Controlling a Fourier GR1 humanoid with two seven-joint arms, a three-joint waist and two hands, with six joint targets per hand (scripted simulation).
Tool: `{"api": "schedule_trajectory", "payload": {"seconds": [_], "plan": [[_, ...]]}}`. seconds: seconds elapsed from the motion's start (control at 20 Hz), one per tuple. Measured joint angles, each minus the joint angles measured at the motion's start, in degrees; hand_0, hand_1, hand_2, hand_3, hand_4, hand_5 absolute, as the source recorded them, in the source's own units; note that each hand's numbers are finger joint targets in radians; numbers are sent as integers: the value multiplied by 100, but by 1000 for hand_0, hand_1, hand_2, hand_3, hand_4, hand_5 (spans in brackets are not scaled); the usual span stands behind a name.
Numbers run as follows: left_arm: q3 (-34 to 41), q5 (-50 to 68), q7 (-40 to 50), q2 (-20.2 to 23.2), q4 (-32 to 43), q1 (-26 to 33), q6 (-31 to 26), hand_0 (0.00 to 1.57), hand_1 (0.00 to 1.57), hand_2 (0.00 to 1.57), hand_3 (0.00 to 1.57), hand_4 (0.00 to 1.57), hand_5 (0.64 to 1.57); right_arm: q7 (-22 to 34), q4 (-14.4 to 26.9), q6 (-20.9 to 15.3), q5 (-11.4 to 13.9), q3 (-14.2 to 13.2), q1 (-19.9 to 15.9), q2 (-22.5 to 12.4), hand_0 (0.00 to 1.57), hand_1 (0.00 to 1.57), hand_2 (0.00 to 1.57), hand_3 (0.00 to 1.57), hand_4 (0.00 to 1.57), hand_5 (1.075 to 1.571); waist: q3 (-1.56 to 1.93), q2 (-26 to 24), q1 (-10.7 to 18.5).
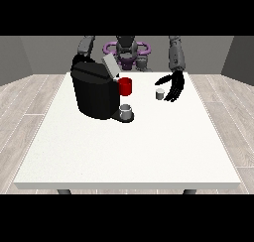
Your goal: Insert the coffee pod into the coffee machine and close the lid
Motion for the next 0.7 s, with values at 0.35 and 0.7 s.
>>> {"api": "schedule_trajectory", "payload": {"seconds": [0.35,0.7], "plan": [[-136,-516,-184,43,403,-216,366,719,719,851,619,151,1571,110,-86,22,20,64,22,2,0,0,0,0,513,1571,1,-45,-99],[-109,-834,-461,-81,678,-386,997,920,920,1042,829,361,1571,47,-65,123,-167,-85,-47,-46,0,0,0,0,535,1571,4,26,-108]]}}
